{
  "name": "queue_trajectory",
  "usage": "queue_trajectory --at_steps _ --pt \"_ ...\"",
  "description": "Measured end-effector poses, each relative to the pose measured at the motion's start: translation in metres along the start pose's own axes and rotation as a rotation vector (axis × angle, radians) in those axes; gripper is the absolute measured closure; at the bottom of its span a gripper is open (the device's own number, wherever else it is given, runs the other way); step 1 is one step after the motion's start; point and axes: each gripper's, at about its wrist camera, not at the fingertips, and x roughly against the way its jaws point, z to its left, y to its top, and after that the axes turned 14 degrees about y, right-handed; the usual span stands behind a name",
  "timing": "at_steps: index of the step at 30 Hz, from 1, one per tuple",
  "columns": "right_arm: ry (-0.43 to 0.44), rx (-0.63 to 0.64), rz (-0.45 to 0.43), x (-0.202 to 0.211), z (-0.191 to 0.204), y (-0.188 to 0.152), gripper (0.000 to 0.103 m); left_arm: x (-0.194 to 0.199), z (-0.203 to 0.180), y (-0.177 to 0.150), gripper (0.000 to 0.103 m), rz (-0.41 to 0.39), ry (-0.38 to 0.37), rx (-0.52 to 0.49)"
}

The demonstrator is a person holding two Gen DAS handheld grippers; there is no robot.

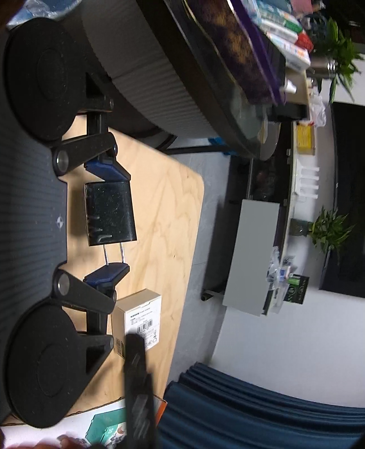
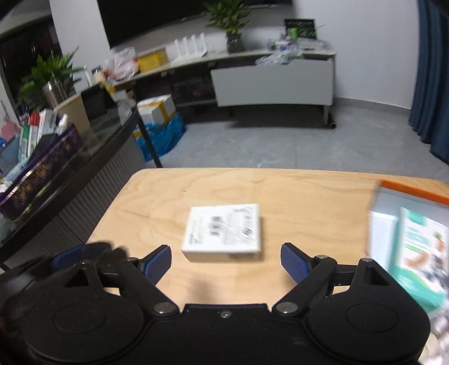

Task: Organize rigid objects
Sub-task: 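Lift the black charger with the left tool while the right tool grasps the white box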

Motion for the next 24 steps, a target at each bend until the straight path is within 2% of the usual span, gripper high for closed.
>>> queue_trajectory --at_steps 8,11,12,13,18,20,24 --pt "-0.104 0.069 0.143 -0.062 0.004 0.008 0.002 0.001 0.005 -0.002 0.040 -0.022 -0.015 0.023" --pt "-0.095 0.072 0.132 -0.068 0.002 0.009 0.002 0.000 0.003 -0.002 0.040 -0.032 -0.017 0.016" --pt "-0.090 0.071 0.127 -0.066 0.002 0.010 0.006 0.000 0.003 -0.003 0.040 -0.031 -0.016 0.013" --pt "-0.090 0.067 0.116 -0.063 0.003 0.011 0.011 0.000 0.003 -0.004 0.040 -0.030 -0.013 0.014" --pt "-0.101 0.081 0.058 -0.028 0.011 0.005 0.011 0.007 0.002 -0.003 0.040 -0.038 -0.028 0.016" --pt "-0.084 0.068 0.040 -0.006 0.012 0.000 0.011 0.014 -0.002 -0.003 0.040 -0.046 -0.042 0.000" --pt "-0.118 0.105 -0.007 0.043 0.020 -0.018 0.011 0.035 -0.010 -0.003 0.040 -0.053 -0.073 -0.024"
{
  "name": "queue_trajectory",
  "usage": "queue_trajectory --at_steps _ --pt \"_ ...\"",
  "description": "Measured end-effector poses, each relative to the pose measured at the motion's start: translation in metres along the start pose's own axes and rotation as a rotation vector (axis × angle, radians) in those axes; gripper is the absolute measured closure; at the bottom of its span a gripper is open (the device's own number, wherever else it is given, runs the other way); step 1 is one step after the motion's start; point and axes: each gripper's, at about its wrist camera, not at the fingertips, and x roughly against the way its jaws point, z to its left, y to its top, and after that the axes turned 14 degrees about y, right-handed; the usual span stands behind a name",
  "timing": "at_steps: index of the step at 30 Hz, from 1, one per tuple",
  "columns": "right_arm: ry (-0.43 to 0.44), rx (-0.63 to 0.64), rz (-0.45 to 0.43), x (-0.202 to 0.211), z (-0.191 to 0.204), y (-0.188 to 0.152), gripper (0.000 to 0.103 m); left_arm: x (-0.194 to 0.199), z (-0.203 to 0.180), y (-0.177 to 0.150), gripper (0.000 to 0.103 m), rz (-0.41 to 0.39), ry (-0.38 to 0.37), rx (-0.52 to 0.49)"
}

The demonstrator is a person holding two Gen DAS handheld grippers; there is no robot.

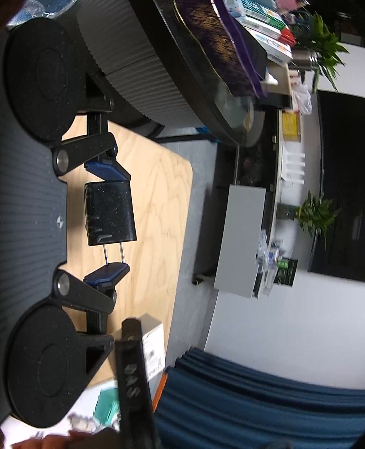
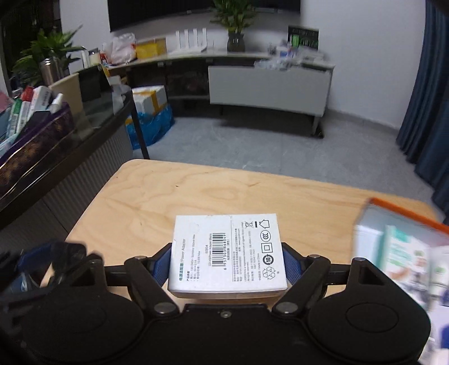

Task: Organize rigid objects
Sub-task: 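Lift the black charger with the left tool while the right tool grasps the white box, then carry the charger with the left tool while the right tool carries the white box over the tray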

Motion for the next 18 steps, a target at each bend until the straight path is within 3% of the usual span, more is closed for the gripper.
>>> queue_trajectory --at_steps 10,18 --pt "-0.027 -0.074 -0.076 0.107 -0.011 -0.058 0.011 0.068 -0.036 -0.017 0.040 0.002 -0.083 -0.028" --pt "-0.139 -0.085 -0.122 0.171 -0.034 -0.102 0.011 0.104 -0.084 -0.035 0.040 0.012 -0.200 -0.091"
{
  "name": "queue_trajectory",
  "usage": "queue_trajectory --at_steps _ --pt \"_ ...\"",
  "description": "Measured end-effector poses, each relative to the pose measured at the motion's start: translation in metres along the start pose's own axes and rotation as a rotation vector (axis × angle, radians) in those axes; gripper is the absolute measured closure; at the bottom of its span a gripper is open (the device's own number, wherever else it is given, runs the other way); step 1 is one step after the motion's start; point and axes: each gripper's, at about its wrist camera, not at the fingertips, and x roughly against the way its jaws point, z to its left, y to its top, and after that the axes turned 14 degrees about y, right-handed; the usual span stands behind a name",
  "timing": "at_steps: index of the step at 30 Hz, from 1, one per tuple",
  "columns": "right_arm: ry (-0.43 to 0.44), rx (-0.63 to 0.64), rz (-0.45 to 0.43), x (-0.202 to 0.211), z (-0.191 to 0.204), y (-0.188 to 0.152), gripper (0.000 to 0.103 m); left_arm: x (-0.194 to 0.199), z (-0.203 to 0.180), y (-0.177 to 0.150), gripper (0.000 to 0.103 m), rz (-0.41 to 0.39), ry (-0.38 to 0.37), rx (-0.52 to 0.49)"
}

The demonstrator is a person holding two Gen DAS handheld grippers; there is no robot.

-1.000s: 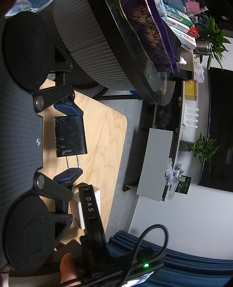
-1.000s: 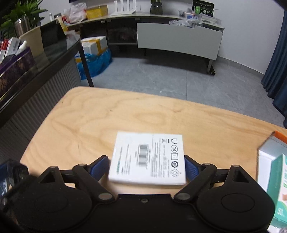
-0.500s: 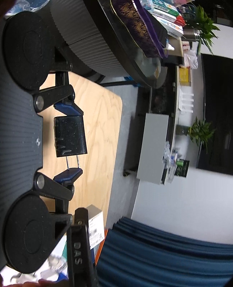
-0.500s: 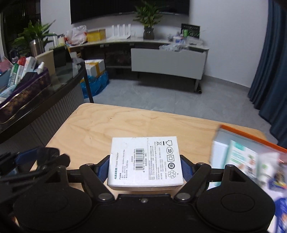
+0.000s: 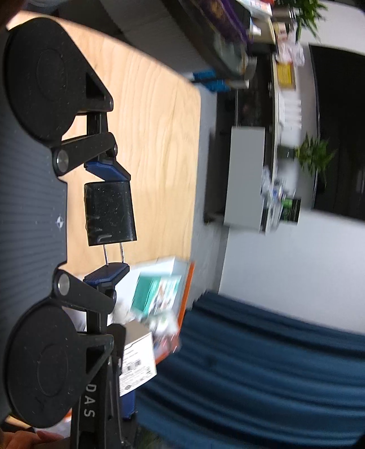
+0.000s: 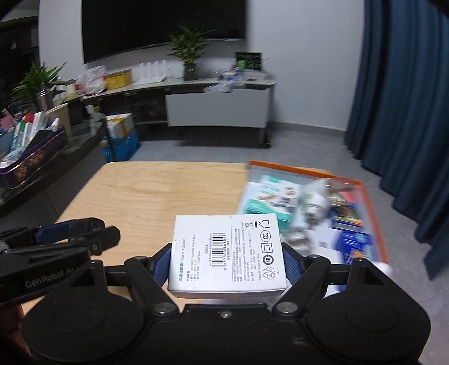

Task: Organize rigid objects
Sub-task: 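Carry the charger with the left tool while the right tool carries the white box over the tray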

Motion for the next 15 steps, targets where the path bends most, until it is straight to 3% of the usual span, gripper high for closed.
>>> queue_trajectory --at_steps 6,15 --pt "-0.080 -0.062 -0.043 0.038 -0.037 -0.018 0.011 -0.001 -0.038 -0.003 0.040 0.012 -0.081 -0.050" --pt "-0.158 -0.165 -0.094 0.062 -0.082 -0.029 0.011 -0.011 -0.076 0.000 0.040 -0.006 -0.133 -0.125"
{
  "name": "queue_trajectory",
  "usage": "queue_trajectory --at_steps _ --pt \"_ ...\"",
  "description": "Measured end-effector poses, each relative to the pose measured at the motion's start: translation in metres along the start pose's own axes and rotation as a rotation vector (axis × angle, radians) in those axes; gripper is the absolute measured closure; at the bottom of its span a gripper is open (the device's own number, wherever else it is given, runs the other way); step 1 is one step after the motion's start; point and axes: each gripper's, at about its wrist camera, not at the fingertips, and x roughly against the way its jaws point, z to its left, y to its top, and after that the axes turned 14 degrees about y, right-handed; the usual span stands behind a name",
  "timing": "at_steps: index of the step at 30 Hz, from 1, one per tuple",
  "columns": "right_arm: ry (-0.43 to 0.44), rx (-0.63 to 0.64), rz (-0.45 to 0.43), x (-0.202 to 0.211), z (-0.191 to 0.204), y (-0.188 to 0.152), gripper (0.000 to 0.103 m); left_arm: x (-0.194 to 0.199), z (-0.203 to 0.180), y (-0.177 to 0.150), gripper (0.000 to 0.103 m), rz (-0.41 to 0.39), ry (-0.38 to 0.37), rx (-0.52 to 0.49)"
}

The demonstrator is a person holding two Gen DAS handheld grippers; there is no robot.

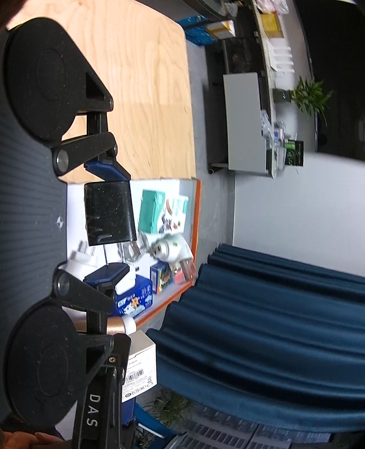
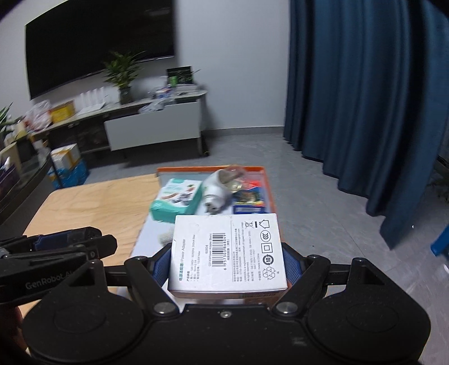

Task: Organize rigid objects
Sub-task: 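Carry the charger with the left tool while the right tool carries the white box over the tray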

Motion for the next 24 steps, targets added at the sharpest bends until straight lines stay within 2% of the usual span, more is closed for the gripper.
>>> queue_trajectory --at_steps 9,24 --pt "-0.006 -0.016 -0.019 -0.001 -0.014 0.006 0.011 -0.003 -0.019 0.004 0.040 0.003 0.006 -0.017" --pt "0.002 0.001 -0.025 -0.007 -0.013 0.015 0.011 -0.001 -0.021 0.005 0.040 0.013 0.023 -0.021"
